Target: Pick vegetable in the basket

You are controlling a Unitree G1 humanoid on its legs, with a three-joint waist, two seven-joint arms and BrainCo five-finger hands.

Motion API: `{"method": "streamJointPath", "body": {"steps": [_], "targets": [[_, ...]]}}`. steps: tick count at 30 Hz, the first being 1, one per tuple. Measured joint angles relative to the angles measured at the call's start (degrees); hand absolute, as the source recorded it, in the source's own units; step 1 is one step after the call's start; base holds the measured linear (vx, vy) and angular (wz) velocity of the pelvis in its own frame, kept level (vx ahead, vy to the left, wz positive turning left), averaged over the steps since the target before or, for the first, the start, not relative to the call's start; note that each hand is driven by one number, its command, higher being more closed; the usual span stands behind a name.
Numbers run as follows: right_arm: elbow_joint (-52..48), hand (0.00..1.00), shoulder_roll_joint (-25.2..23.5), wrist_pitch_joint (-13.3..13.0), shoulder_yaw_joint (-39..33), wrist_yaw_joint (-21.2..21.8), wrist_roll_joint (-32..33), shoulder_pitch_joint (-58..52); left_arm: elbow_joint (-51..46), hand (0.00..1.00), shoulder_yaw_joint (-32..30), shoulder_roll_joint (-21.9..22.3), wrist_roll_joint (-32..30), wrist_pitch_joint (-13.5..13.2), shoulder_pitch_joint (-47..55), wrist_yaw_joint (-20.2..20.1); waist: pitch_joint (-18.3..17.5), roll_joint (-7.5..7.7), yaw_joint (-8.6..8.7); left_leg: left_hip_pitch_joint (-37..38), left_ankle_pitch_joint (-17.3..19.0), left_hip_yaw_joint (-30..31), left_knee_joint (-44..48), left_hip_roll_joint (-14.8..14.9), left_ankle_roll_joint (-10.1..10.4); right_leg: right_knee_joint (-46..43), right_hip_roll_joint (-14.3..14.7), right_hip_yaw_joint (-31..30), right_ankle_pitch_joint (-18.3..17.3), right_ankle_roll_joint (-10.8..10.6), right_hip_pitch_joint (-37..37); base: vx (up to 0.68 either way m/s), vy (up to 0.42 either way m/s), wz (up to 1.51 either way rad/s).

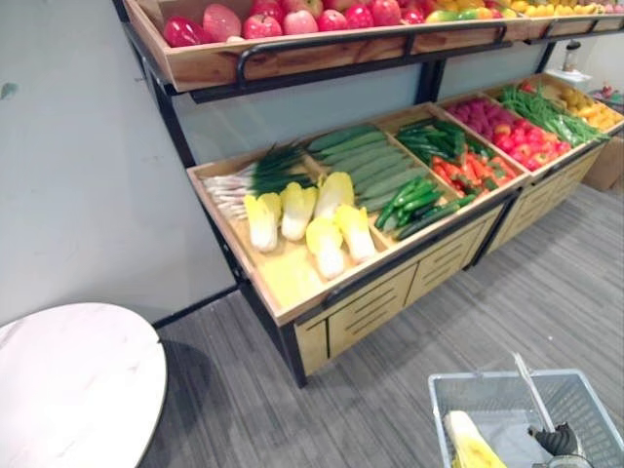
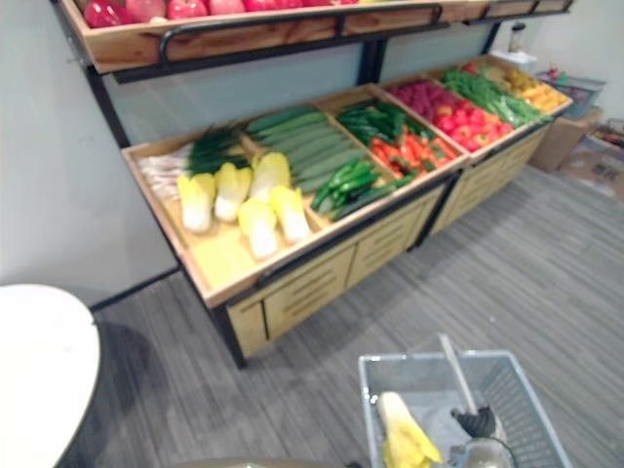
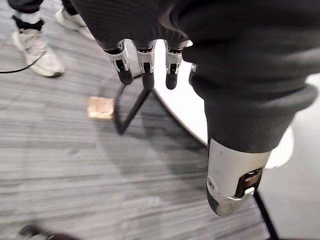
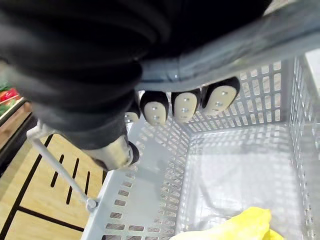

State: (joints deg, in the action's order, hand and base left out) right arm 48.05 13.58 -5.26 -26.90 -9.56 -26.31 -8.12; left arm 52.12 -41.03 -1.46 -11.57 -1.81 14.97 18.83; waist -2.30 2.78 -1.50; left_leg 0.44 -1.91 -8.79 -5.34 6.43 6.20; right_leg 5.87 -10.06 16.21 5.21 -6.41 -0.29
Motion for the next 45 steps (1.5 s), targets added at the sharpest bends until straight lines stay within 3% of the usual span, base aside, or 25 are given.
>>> {"method": "streamJointPath", "body": {"steps": [6, 9, 14, 16, 21, 23, 24, 25, 26, 28, 31, 32, 34, 36, 38, 42, 45], "targets": [[0.75, 1.0, 0.2, -0.51, 0.64, -0.25, 0.25, 0.32, 3.28, 0.0, 8.31, -0.18, -3.19, 0.53, -0.17, -4.46, 0.06, -0.11, 0.33, 2.05, 0.55, -1.6, -0.06, 0.23, 0.4, -1.01, 0.11, -1.57, -0.92, -0.12, 0.44, 0.0, 0.001, -0.13], [1.69, 1.0, 0.6, -0.84, 2.47, -0.99, 0.25, 0.94, 5.07, 0.0, 13.16, -0.49, -3.14, -0.01, -0.24, -6.09, 0.1, -0.18, 1.46, 2.52, 0.77, -2.32, -0.07, 0.24, 0.47, -1.07, 0.16, -2.5, -0.98, -0.16, 0.41, 0.0, 0.0, -0.12], [2.26, 1.0, 0.72, -0.87, 2.45, -1.76, 0.29, 0.43, 5.07, 0.0, 18.55, -0.76, -3.17, -0.56, -0.37, -6.77, 0.42, 0.03, 1.66, 4.03, 1.55, -3.84, 0.15, 0.36, 0.53, -2.38, 0.24, -4.1, -1.19, -0.43, 0.53, 0.02, 0.004, -0.16], [2.14, 1.0, 0.71, -0.87, 1.99, -2.05, 0.31, 0.06, 5.07, 0.0, 19.63, -1.12, -3.19, -0.59, -0.84, -6.77, 0.93, 0.14, 2.29, 4.15, 3.31, -4.05, 3.24, 0.62, 0.2, -5.8, -0.19, -4.63, -2.8, -0.64, 0.19, 0.02, 0.025, -0.14], [-2.98, 1.0, -1.49, -1.03, 0.75, -2.2, 0.3, 0.06, 6.16, 0.0, 23.11, -2.55, -3.81, -0.64, -2.44, -6.53, 2.68, 0.57, 3.13, 3.01, 7.85, -11.2, 9.58, 0.97, 0.29, -11.17, -0.22, -13.01, -3.47, -1.52, -5.7, -0.04, 0.046, -0.76], [-5.74, 1.0, -2.65, -0.78, 2.19, -2.33, 0.3, 0.09, 6.32, 0.0, 23.88, -4.01, -5.2, -0.64, -4.05, -6.17, 4.75, 2.26, 3.59, 2.47, 9.55, -17.16, 13.0, 0.58, -0.78, -9.52, 0.21, -18.62, -1.62, -1.9, -8.32, -0.11, 0.058, -1.23], [-6.42, 1.0, -2.88, -0.63, 2.86, -2.36, 0.3, 0.4, 6.25, 0.0, 23.87, -4.2, -5.48, -0.65, -3.87, -6.16, 5.07, 2.65, 3.69, 2.48, 9.76, -18.59, 13.5, 0.53, -1.62, -7.84, 0.12, -18.96, -2.47, -0.95, -8.35, -0.13, 0.069, -1.18], [-6.85, 1.0, -3.11, -0.47, 3.25, -2.4, 0.31, 0.48, 6.37, 0.0, 23.9, -4.03, -5.81, -0.66, -3.7, -6.16, 5.56, 1.74, 3.53, 2.68, 9.57, -21.15, 12.0, 1.57, -2.46, -6.27, 0.1, -15.6, -4.5, 2.05, -7.74, -0.15, 0.074, -1.28], [-6.81, 1.0, -3.43, -0.42, 3.44, -2.43, 0.28, 1.79, 6.02, 0.0, 24.41, -3.36, -6.85, -0.71, -4.17, -6.09, 7.01, -0.63, 3.83, 3.91, 9.16, -25.24, 11.16, 3.93, -2.46, -11.75, -0.52, -6.61, -6.8, 5.59, -9.94, -0.13, 0.084, -1.43], [-6.61, 1.0, -3.51, -0.37, 5.3, -2.32, 0.21, 2.31, 5.21, 0.0, 24.51, -3.86, -7.45, -0.69, -4.48, -6.02, 9.29, -1.07, 4.42, 5.67, 9.21, -29.0, 11.72, 6.69, -2.39, -27.17, -1.92, 3.59, -8.59, 7.86, -11.26, -0.02, 0.066, -1.16], [-6.25, 1.0, -3.55, -0.37, 5.76, -2.32, -0.15, 1.83, 4.86, 0.0, 25.07, -4.4, -7.71, -0.59, -3.91, -6.26, 9.14, 0.87, 4.22, 7.53, 9.12, -34.49, 12.05, 6.4, -2.24, -29.7, -3.96, 7.14, -9.7, 7.54, -7.4, 0.08, -0.007, -1.06], [-5.37, 1.0, -3.44, -0.37, 6.43, -2.26, -0.19, 2.13, 4.89, 0.0, 25.08, -4.76, -7.73, -0.53, -4.35, -6.4, 9.16, 1.87, 4.31, 7.57, 9.09, -36.12, 12.62, 6.22, -2.2, -26.82, -2.94, 7.08, -10.06, 7.23, -7.29, 0.01, -0.116, -1.09], [-4.61, 1.0, -3.4, -0.31, 6.62, -2.27, -0.15, 2.41, 4.91, 0.0, 25.65, -4.22, -7.78, -0.59, -5.01, -6.72, 9.76, 0.71, 4.38, 7.56, 8.82, -36.36, 12.6, 6.5, -1.76, -20.96, -0.63, 5.05, -9.94, 6.93, -6.08, -0.02, -0.123, -0.87], [-4.26, 1.0, -3.38, 0.08, 6.57, -2.15, -0.13, 0.72, 4.88, 0.0, 26.56, -3.05, -7.8, -0.69, -5.8, -6.71, 9.35, -0.88, 4.38, 6.43, 8.46, -37.12, 13.31, 7.4, -1.18, -13.57, 2.19, 3.11, -7.55, 3.8, -4.94, -0.07, -0.093, -0.56], [-4.26, 1.0, -3.38, 0.26, 6.74, -2.15, -0.12, -0.13, 4.95, 0.0, 27.66, -2.78, -7.79, -0.73, -5.78, -6.7, 8.86, -2.07, 4.34, 6.45, 7.95, -38.43, 14.37, 8.56, -0.48, -8.97, 3.84, 1.54, -5.57, 3.96, -4.07, -0.09, -0.095, -0.52], [-4.38, 1.0, -3.64, 0.08, 9.73, -2.24, -0.21, -0.17, 5.0, 0.0, 27.54, -2.75, -7.75, -0.64, -5.79, -6.14, 8.68, -2.48, 4.13, 6.27, 7.91, -40.8, 18.46, 11.32, -0.36, -1.69, 6.53, -1.15, -1.66, 4.71, -1.83, -0.08, -0.093, -0.45], [-4.59, 1.0, -4.01, -0.49, 10.41, -2.24, -0.44, -1.17, 4.97, 0.0, 27.06, -2.77, -7.63, -0.63, -5.75, -5.49, 9.32, -2.66, 3.79, 5.61, 7.97, -40.67, 28.57, 17.03, -0.32, -0.89, 8.64, -2.79, -2.25, 6.0, -0.17, -0.06, -0.096, -0.32]]}}
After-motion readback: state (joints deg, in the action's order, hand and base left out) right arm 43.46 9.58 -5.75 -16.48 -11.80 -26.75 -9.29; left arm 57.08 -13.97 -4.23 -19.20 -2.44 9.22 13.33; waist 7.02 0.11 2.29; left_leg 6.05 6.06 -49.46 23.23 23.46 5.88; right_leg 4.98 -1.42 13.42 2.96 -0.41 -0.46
